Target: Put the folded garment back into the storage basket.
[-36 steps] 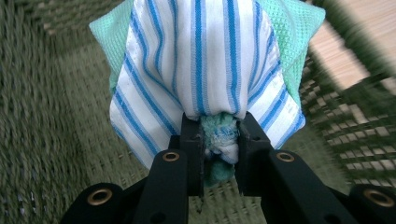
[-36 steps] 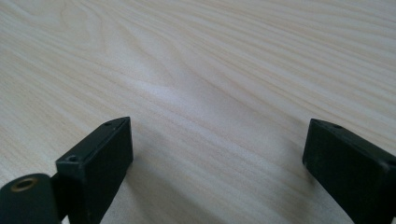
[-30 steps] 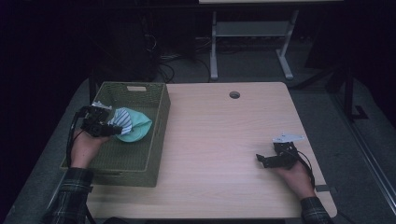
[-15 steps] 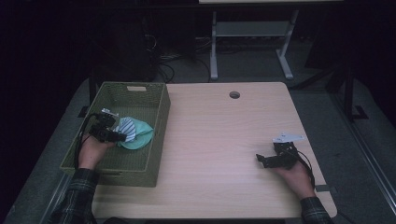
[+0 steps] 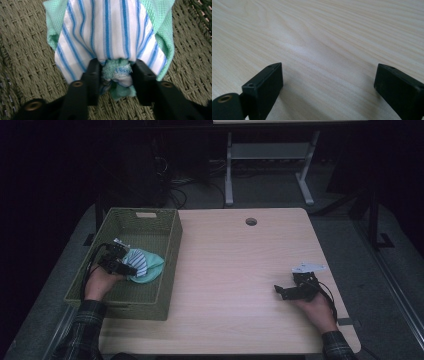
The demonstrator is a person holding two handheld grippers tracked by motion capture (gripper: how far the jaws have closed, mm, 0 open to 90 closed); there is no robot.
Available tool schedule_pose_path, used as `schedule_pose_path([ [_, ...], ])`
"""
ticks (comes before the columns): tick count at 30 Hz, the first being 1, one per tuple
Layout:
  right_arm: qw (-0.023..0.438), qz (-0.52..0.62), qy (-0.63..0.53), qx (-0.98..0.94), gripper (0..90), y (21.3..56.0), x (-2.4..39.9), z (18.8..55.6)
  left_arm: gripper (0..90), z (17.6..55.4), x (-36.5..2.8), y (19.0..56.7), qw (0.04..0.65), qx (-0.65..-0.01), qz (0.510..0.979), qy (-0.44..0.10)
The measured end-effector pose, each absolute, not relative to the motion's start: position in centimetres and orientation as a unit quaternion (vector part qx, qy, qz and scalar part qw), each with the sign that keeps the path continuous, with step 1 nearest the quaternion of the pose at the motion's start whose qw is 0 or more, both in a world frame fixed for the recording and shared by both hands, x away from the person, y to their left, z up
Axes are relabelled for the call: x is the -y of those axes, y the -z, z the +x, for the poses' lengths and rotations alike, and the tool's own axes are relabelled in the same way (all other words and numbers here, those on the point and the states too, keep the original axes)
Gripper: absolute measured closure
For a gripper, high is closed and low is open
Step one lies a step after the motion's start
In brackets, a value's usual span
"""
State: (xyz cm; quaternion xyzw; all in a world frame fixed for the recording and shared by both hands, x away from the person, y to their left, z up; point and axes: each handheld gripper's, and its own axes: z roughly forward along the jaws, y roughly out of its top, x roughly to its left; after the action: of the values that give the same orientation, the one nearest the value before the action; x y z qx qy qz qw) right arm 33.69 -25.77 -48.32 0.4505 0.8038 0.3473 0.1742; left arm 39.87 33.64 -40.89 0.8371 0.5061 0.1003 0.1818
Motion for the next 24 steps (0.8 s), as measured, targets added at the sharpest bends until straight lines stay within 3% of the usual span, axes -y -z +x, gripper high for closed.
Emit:
schedule_pose_path([
  [5,0.174,0.451,-0.347,-0.804,8.0,48.3,25.8,33.7,33.0,39.9,-33.8,40.8,0.194,-0.514,0.829,-0.106],
  [8,0.174,0.451,-0.347,-0.804,7.9,48.3,25.8,33.7,25.3,39.8,-33.7,40.6,0.203,-0.517,0.825,-0.109],
  [13,0.174,0.451,-0.347,-0.804,7.9,48.3,25.8,33.7,18.6,39.5,-33.5,39.7,0.227,-0.518,0.817,-0.110],
  [24,0.174,0.451,-0.347,-0.804,8.0,48.3,25.8,33.7,14.6,39.1,-31.6,37.0,0.276,-0.492,0.818,-0.114],
])
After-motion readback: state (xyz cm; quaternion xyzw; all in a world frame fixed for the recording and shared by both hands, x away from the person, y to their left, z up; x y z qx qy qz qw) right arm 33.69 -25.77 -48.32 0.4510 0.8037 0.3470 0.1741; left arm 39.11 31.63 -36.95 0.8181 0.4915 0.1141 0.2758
